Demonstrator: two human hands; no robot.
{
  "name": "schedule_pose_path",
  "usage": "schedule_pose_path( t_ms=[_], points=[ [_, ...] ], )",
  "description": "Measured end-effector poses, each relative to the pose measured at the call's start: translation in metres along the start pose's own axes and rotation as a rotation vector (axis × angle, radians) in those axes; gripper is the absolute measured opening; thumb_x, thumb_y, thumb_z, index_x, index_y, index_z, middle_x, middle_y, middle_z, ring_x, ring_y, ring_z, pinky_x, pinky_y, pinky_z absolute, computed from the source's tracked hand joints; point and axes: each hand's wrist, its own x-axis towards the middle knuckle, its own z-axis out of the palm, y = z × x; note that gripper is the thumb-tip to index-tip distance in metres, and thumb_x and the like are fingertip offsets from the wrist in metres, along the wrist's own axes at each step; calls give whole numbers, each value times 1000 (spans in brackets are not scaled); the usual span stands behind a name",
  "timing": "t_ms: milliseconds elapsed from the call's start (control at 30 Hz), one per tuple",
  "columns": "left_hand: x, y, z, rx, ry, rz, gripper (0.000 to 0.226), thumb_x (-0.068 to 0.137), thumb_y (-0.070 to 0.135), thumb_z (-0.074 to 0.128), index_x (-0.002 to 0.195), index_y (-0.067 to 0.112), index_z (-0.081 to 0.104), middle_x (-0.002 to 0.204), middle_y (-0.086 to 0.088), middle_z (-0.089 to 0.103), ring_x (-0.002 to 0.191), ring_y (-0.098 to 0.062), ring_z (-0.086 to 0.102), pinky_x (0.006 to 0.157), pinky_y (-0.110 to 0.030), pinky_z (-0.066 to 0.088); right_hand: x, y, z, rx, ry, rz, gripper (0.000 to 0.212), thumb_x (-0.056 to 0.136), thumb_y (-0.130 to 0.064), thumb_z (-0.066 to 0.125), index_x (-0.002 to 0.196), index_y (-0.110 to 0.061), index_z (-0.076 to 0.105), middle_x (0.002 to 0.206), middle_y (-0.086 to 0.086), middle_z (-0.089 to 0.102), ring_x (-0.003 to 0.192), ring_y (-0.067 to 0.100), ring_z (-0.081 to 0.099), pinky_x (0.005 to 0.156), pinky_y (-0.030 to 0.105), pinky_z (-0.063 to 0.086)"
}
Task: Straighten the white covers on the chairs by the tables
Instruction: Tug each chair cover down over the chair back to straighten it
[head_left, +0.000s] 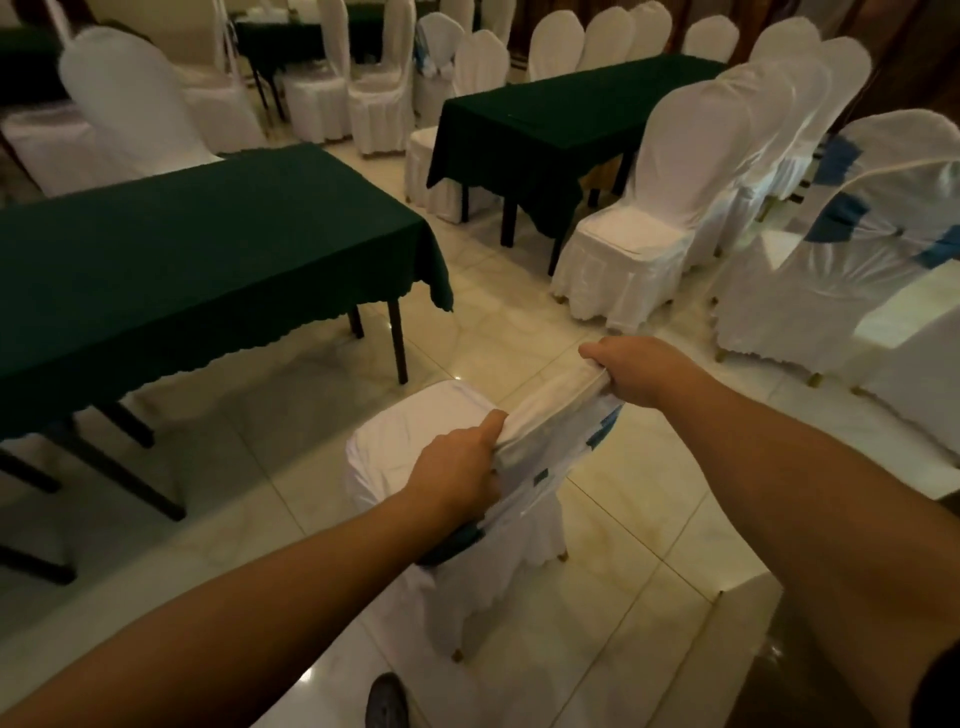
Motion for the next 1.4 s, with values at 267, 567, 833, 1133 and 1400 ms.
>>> schedule_pose_path(
  t_ms=[267,567,833,1133,1400],
  points=[
    [9,-57,-50,71,167,-61,48,87,30,67,126,36,39,111,-4,66,95,-24,61,80,-33,45,75,-26,-28,-54,33,-134,46,83,-28,78,121,-31,52,104,1,61,89,20,54,75,33,42],
    [-10,-143,-81,165,206,-199,57,88,41,66,134,38,33,125,-9,58,100,-24,54,85,-36,49,140,-108,-36,-120,108,-285,37,85,-27,77,116,-28,57,97,-3,60,86,16,50,78,30,39],
    [-37,-244,-123,264,232,-318,61,88,49,65,139,35,36,125,-9,64,102,-29,62,83,-37,50,220,-200,-46,-177,108,-458,32,85,-26,72,113,-31,57,95,-3,63,80,15,49,71,29,38],
    [-48,-335,-182,249,333,-333,49,87,38,70,129,29,46,116,-8,68,93,-30,64,77,-38,51,318,-281,-70,-213,140,-591,28,81,-25,73,104,-32,57,88,-3,60,80,21,60,67,32,44],
    [-9,-374,-209,295,416,-363,42,86,33,75,121,24,55,108,-6,71,84,-26,67,68,-32,51,407,-289,-81,-278,118,-678,32,78,-37,74,97,-38,48,70,-15,44,65,14,48,57,31,39]
  ],
)
